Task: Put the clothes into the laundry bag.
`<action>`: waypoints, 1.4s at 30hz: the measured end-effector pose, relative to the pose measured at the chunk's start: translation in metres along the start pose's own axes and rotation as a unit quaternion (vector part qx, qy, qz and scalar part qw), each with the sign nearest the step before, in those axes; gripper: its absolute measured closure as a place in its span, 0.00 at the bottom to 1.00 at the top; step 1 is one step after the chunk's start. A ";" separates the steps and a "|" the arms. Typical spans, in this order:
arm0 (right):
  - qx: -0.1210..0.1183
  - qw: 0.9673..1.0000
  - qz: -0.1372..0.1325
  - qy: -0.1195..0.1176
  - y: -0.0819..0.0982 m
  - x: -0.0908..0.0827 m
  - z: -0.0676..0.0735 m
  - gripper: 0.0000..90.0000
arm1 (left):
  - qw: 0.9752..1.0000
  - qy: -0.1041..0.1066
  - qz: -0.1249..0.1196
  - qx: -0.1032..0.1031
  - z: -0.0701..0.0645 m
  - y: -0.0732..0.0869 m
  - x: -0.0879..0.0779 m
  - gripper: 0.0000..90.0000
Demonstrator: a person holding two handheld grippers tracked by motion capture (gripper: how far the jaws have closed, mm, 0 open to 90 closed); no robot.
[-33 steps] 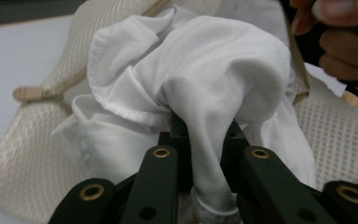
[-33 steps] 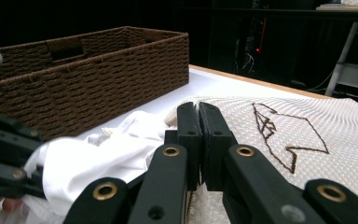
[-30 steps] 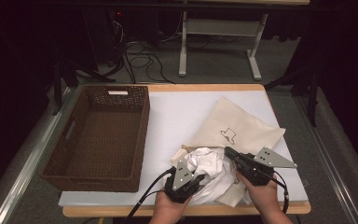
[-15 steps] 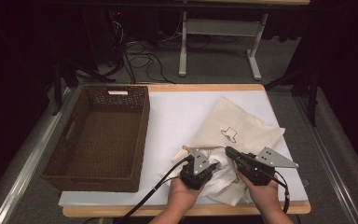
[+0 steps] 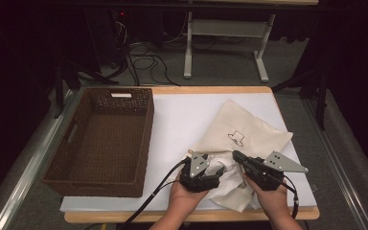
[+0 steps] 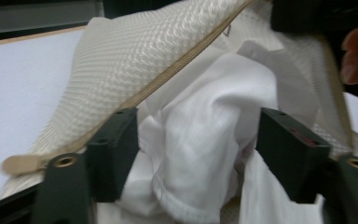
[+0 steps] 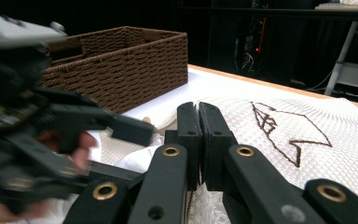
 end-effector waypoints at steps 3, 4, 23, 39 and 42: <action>-0.001 1.000 -0.001 0.001 0.000 -0.001 0.000 1.00 | 1.000 -0.005 -0.002 0.000 0.007 0.008 -0.017 0.24; 0.001 1.000 0.000 0.001 0.000 -0.001 -0.001 1.00 | 1.000 -0.005 0.003 0.000 0.009 0.013 -0.022 0.22; 0.004 1.000 0.005 0.003 0.004 0.001 -0.003 1.00 | 0.991 -0.076 0.105 0.037 0.023 0.097 -0.014 0.70; 0.002 1.000 0.004 0.004 0.003 0.000 -0.002 1.00 | 1.000 -0.015 0.000 0.017 0.010 0.042 -0.039 0.96; 0.003 1.000 0.004 0.005 0.003 0.000 -0.001 1.00 | 1.000 -0.010 -0.006 0.019 0.006 0.033 -0.031 0.96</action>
Point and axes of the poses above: each handheld gripper's, and its own axes: x roughly forward along the jaws, y roughly out of its underside, z roughly to its left, the point moved 10 cm from there along x, roughly forward along the jaws, and after that the axes turned 13 degrees about z, right-handed, at the moved point
